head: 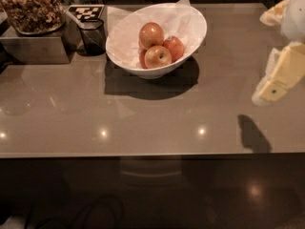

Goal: Pick apple from white bowl

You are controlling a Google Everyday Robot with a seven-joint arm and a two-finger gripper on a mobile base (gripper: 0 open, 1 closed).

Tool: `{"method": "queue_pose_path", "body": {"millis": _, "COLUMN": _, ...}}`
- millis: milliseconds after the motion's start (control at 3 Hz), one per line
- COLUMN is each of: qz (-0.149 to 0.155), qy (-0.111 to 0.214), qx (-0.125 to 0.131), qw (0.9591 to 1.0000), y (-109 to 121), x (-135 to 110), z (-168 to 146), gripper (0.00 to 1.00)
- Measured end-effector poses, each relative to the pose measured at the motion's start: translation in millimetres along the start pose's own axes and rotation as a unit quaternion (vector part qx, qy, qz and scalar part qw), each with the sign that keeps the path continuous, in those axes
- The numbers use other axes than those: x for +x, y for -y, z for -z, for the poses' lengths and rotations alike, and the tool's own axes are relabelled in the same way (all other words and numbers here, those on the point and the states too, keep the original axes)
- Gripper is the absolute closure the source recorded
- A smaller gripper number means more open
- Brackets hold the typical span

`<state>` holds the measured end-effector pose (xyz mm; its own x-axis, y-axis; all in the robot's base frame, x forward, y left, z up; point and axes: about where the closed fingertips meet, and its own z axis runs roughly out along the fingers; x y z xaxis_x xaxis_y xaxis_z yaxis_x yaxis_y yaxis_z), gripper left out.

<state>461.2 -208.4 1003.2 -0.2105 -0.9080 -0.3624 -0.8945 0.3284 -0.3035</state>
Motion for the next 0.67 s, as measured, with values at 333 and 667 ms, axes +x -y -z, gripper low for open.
{"method": "queue_pose_path", "body": {"millis": 333, "qz": -0.019, "qy": 0.085, "qx": 0.025, "qw": 0.9959, "y": 30, "x": -30, "z": 17, "gripper": 0.0}}
{"method": "queue_pose_path", "body": {"millis": 667, "qz": -0.016, "qy": 0.139, "qx": 0.022, "qw": 0.99, "y": 62, "x": -63, "z": 22, "gripper": 0.0}}
